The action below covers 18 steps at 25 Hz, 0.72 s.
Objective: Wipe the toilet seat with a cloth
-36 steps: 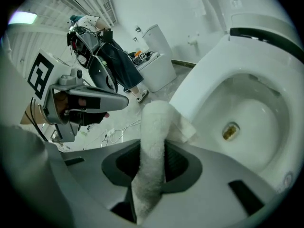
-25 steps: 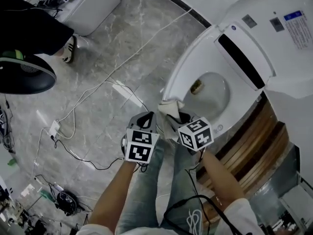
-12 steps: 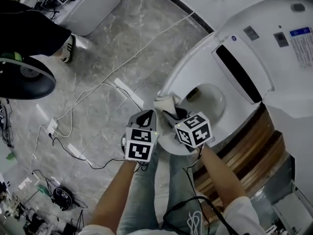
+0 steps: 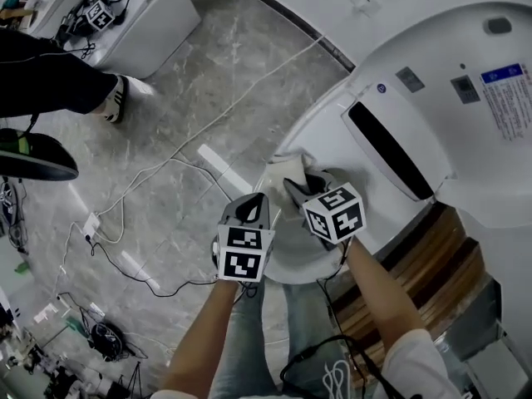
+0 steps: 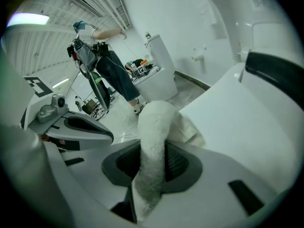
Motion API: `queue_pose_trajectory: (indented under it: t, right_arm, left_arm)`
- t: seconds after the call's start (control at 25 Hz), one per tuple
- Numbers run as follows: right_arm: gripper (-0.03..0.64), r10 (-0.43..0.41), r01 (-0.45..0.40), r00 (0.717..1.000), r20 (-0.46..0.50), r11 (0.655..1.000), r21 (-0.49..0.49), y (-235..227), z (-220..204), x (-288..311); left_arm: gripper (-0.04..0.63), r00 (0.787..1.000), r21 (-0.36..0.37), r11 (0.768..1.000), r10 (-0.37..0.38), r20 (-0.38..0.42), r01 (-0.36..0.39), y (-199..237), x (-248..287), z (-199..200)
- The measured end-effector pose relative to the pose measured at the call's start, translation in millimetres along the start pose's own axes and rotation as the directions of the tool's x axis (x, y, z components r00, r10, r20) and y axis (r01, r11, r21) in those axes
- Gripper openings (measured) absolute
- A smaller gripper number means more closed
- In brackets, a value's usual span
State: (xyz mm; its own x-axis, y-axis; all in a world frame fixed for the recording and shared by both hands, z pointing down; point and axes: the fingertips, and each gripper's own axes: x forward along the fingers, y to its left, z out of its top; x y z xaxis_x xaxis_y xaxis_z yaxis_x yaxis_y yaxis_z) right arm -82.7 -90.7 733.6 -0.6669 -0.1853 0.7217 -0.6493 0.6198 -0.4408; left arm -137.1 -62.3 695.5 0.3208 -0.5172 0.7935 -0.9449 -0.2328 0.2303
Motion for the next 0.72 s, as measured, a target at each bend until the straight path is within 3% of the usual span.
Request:
queue_pose_trajectory:
  t: [0.72]
  right_arm:
    - [0.100,-0.101,0.089,0.991,0.091,0.988,0.130,-88,39,-37]
  left_arm:
    - [0.011,1.000,0.025,0.999,-0.030,0.002,0.030,-54,41,40]
